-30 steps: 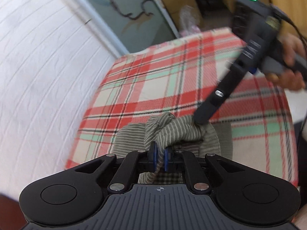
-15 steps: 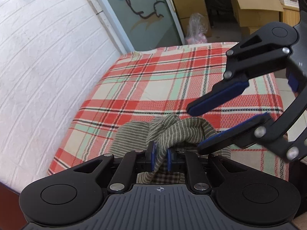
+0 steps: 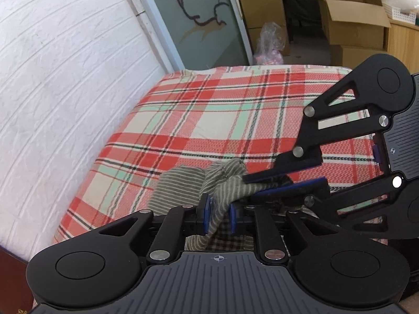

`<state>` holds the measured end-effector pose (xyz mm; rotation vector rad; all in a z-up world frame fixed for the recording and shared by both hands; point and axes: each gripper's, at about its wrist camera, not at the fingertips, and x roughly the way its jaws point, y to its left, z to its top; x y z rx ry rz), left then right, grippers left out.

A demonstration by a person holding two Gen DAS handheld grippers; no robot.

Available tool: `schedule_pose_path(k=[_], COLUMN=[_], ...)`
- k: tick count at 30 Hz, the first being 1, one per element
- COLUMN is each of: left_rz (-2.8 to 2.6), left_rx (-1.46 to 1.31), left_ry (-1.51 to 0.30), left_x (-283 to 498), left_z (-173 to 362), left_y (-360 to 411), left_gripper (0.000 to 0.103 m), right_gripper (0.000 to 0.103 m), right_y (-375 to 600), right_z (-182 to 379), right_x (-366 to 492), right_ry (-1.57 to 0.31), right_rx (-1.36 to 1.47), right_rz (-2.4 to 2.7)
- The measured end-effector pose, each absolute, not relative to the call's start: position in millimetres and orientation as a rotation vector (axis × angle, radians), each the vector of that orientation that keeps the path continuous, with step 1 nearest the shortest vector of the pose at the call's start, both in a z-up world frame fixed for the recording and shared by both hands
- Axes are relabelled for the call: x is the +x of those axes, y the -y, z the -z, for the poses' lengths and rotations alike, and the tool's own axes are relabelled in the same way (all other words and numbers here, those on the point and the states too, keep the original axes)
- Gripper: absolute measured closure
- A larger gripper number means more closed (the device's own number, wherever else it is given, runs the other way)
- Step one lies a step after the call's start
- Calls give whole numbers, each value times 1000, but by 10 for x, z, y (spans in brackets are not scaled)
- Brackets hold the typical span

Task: Fold clothes

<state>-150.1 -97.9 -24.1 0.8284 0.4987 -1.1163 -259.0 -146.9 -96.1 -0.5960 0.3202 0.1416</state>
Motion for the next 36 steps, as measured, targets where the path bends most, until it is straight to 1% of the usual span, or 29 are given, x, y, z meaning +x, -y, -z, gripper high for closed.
schedule_pose_path(k=[1,2,3,4,5,9,12,20,25,26,27,28,29,30,32,36], left_rz=[1109,1095,1080,1059,1039,1025,1062,1120,1106,1098,1076,1054,1032,1011,968,870], left_rx=[825,813,800,779,763,750,780,728,651,636,616,597,577,550,497,457], left_ry=[-494,-488,-483,-483,-482,-468,-477,-549,-640,-653,-649,-645,-638,-621,-586,-483], left_x=[-1501,-1500,-1501,-1509,-1533,-1764,-1943,-1919,-1776,-1761,-1761,-1762,-1765,-1788,-1838,-2065], left_z=[243,240,236,224,216,255,376,541,666,698,719,739,757,756,754,718], left_y=[958,919,877,818,757,527,520,625,620,611,592,573,549,492,377,205], left_gripper=[78,71,60,57,52,51,51,47,47,49,72,80,92,98,101,102], right_gripper=[96,96,96,96,96,96,96,96,96,96,96,96,96,96,97,97], right_y=[1513,1586,1676,1770,1883,2306,2493,2482,2495,2499,2507,2514,2525,2555,2638,2711], right_z=[943,911,874,838,814,794,821,893,915,926,937,947,959,977,1054,1229], right_x=[-2584,-2578,-2561,-2539,-2504,-2407,-2392,-2452,-2464,-2469,-2477,-2485,-2492,-2490,-2467,-2426], right_ry=[-331,-338,-352,-367,-388,-439,-444,-427,-398,-393,-387,-381,-376,-374,-396,-459], right_rx=[-565,-513,-442,-366,-276,49,207,237,255,261,271,280,292,317,399,530], right_rz=[-146,-151,-162,-176,-197,-270,-315,-313,-326,-328,-323,-319,-311,-294,-269,-257])
